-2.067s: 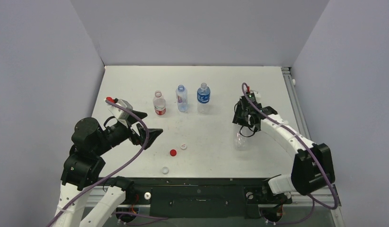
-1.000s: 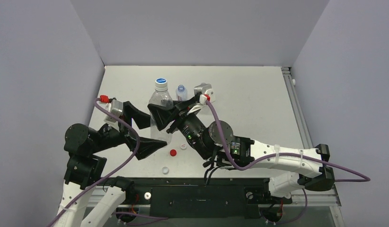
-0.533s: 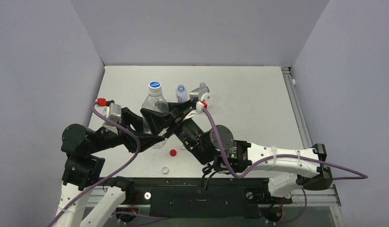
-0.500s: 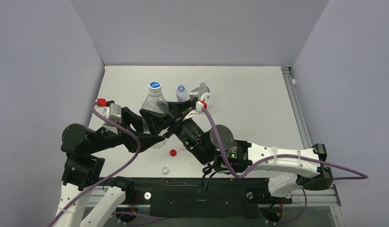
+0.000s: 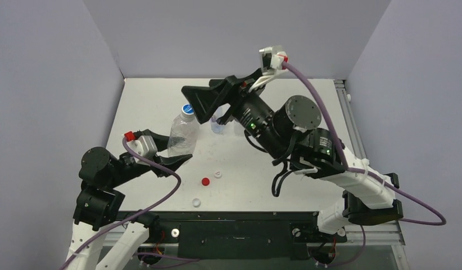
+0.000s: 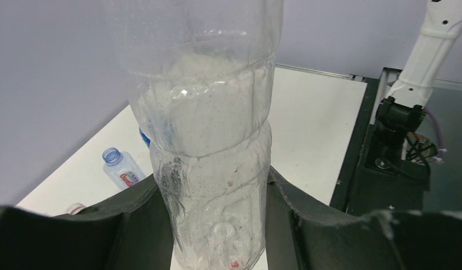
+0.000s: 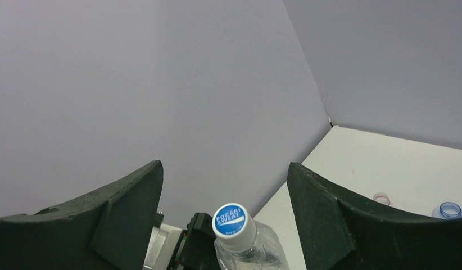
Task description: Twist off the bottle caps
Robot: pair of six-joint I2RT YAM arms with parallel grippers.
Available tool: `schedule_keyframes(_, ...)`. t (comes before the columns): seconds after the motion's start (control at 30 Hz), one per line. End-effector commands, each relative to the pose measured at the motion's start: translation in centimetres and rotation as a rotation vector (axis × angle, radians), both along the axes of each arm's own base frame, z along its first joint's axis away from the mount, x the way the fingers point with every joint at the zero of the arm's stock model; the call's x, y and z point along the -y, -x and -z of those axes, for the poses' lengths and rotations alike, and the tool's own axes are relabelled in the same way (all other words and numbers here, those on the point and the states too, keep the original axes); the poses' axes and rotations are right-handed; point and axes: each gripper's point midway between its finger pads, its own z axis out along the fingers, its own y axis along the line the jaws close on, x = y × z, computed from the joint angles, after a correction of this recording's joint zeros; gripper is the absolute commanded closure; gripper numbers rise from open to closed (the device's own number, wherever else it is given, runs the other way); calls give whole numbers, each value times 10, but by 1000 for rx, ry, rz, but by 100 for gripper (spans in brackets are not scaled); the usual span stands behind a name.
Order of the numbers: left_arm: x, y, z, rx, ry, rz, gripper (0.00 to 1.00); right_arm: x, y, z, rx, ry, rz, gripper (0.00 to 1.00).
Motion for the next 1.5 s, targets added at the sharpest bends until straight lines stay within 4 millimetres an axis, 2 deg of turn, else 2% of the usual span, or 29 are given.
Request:
schedule_keyframes(0.0,-10,-13,-7,90,-31,-85,84,-15,-3,30,-92,138,-78,27)
schedule_keyframes(0.37,-9,-17,-2,53,-43,-88,85,-38,2,47,-74,223,-148,39)
schedule_keyframes(0.6,-8,-16,0,42,-46,-81,85,-35,-5,49,-72,223,-106,58)
schedule_keyframes(0.67,-8,-15,0,39,-48,-76,85,-30,-8,49,-65,221,-81,57)
schedule_keyframes(0.73,-8,-13,2,36,-49,-72,85,-25,-11,47,-58,221,-54,52)
schedule_keyframes(0.8,-7,-13,3,32,-50,-68,85,-22,-13,46,-49,221,-41,58)
schedule_keyframes(0.83,-7,-12,4,30,-51,-65,85,-22,-13,45,-46,216,-42,69)
schedule_keyframes(0.87,-7,-11,4,28,-50,-62,82,-23,-12,45,-42,219,-44,75)
schedule_keyframes(0.9,-7,-10,5,25,-49,-58,68,-24,-12,46,-40,222,-44,85)
schedule_keyframes(0.93,-6,-8,3,24,-45,-49,53,-26,-10,48,-36,229,-48,89)
schedule_keyframes(0.97,-5,-7,1,11,-31,-44,20,-28,-10,51,-34,237,-48,95)
schedule_keyframes(1.03,-3,-4,-7,0,7,-33,0,-34,-6,55,-34,248,-55,100)
schedule_keyframes(1.2,5,-4,-34,-41,115,2,3,-45,4,57,-27,244,-76,100)
schedule_keyframes(1.33,6,-7,-46,-23,138,2,3,-45,5,57,-27,239,-68,100)
schedule_keyframes(1.4,6,-5,-48,-9,141,9,19,-43,4,57,-29,235,-61,100)
schedule_keyframes(1.43,6,-4,-49,0,143,9,32,-41,4,56,-29,230,-57,100)
schedule_keyframes(1.47,5,-4,-49,7,142,2,40,-41,3,58,-32,233,-47,100)
